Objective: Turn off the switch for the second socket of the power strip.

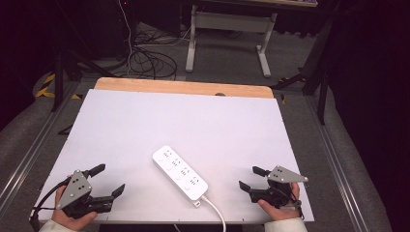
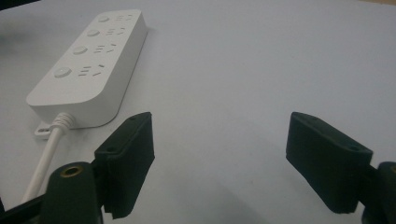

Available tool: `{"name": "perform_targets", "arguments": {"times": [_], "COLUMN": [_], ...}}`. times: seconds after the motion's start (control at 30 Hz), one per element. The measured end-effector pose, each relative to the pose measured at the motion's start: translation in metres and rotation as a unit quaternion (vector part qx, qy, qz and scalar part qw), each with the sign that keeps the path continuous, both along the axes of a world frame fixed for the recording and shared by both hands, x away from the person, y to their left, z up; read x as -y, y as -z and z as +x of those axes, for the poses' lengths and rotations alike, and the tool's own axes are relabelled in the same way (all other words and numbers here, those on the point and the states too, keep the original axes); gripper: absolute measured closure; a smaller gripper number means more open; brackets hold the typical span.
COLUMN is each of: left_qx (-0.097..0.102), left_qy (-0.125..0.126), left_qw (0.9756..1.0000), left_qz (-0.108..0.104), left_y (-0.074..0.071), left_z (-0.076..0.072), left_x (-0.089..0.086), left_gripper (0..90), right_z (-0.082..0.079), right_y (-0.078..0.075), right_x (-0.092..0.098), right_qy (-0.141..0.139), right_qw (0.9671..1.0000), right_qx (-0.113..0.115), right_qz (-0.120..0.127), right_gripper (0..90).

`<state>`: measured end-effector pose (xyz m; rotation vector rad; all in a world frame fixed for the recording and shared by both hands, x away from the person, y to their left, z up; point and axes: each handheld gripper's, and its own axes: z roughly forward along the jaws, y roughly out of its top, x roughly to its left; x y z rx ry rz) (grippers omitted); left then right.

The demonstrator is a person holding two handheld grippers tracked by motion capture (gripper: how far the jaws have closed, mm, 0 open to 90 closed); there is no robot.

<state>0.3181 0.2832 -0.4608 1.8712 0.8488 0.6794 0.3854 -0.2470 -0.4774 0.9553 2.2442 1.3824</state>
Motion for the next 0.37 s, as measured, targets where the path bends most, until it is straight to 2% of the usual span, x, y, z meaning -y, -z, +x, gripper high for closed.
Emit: {"name": "perform_targets", "arguments": {"times": [0.07,0.23,0.37], "left_qx": [-0.004,-0.009,-0.008], "left_qy": [0.000,0.003,0.002], "left_qw": [1.0000,1.0000,0.9999], "left_qz": [-0.003,0.000,0.006], "left_y": [0.0005,0.0017,0.0022], "left_z": [0.0007,0.0017,0.0026], "left_x": [-0.0004,0.0001,-0.0002], "left_gripper": [13.7,13.5,13.5], "right_z": [-0.0003,0.0006,0.0013], "right_y": [-0.0002,-0.0006,0.0002], "right_x": [0.0001,0.0018,0.0017], "right_qy": [0.003,0.015,0.019], "right_qw": [1.0000,0.9998,0.9998], "right_qx": [-0.001,0.001,-0.004], "right_qz": [0.000,0.011,0.009], "right_gripper": [24.0,19.2,16.0]}}
